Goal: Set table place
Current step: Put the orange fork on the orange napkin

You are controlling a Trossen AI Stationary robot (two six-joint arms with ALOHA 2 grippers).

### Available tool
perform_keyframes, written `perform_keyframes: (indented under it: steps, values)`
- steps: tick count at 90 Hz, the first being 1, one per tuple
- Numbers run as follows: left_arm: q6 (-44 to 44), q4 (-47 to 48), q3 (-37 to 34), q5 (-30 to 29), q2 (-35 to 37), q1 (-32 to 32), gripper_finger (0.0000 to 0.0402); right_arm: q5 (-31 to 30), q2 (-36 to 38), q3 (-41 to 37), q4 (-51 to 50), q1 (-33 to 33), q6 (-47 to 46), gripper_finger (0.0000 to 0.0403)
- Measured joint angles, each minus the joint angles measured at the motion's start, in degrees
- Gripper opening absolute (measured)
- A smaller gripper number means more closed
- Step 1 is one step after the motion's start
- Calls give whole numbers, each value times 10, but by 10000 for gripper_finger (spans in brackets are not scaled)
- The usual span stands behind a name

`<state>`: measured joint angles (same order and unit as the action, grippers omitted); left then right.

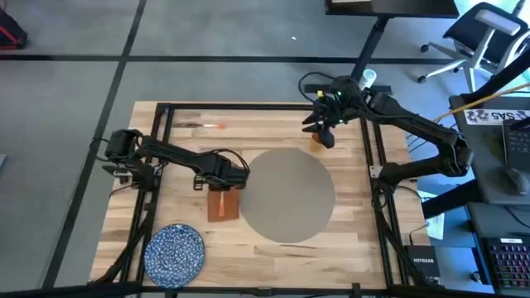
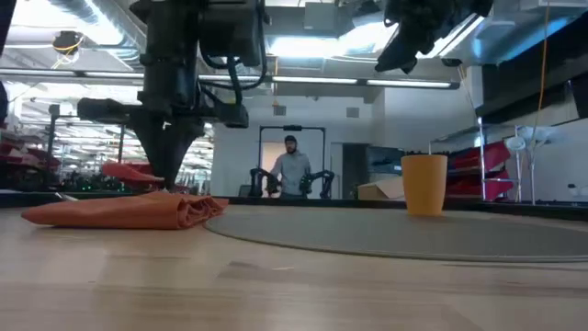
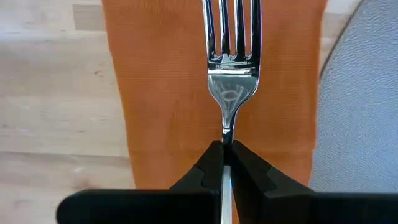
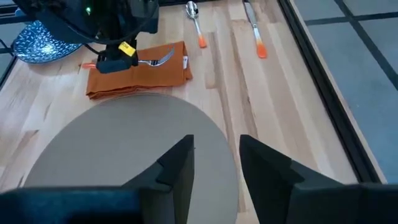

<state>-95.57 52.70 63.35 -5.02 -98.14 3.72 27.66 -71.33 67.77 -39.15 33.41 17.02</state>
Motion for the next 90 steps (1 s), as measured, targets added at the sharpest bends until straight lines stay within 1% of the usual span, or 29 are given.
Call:
perform_keyframes:
  steps: [46, 64, 90]
  values:
    - [14, 4, 0, -7, -32, 0, 0, 0, 0, 0, 0, 0, 0, 115]
    - [11, -14, 0, -10, -34, 0, 0, 0, 0, 0, -1, 0, 0, 115]
    - [7, -13, -1, -14, -38, -1, 0, 0, 0, 0, -1, 0, 1, 115]
